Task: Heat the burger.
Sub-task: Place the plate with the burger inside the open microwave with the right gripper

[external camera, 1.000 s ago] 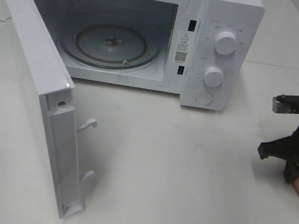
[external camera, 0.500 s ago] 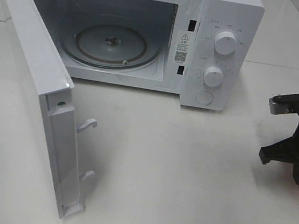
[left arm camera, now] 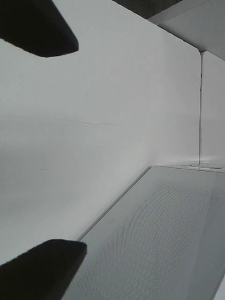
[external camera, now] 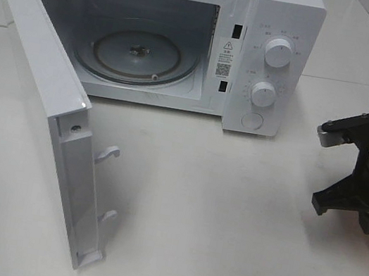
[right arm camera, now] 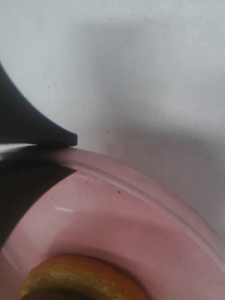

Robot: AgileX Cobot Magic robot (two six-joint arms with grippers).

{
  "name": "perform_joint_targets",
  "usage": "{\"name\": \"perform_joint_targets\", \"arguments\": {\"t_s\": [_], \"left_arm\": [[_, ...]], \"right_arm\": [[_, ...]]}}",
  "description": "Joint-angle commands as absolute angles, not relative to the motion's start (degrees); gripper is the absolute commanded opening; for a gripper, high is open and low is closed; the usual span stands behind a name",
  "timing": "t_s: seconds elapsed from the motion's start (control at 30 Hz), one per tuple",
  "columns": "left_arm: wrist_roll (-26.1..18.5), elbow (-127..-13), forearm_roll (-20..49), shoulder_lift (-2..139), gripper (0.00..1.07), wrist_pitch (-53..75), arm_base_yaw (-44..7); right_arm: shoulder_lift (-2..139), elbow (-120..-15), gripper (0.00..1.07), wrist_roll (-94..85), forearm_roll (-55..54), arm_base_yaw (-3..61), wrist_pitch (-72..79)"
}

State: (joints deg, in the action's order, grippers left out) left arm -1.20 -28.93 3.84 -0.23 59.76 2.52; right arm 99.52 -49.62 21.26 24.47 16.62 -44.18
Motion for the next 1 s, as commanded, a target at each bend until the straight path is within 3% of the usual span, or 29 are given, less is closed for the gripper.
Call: {"name": "perform_joint_targets", "arguments": {"t_s": [0.03, 0.73, 1.0], "left_arm": [[-1.1, -28.9, 3.7, -1.4, 1.02, 59.2, 2.3], [-1.1, -28.9, 3.7, -1.4, 1.02, 59.2, 2.3], [-1.1, -28.9, 3.7, -1.4, 1.02, 59.2, 2.3]], "right_arm": [[96.0, -47.8, 0.00, 23.7, 28.6, 19.0, -47.6], [83.4, -40.7, 0.00, 26.3, 32.1, 29.0, -54.0], [77.6, -38.3, 0.00, 26.2, 32.4, 36.0, -58.3]]}}
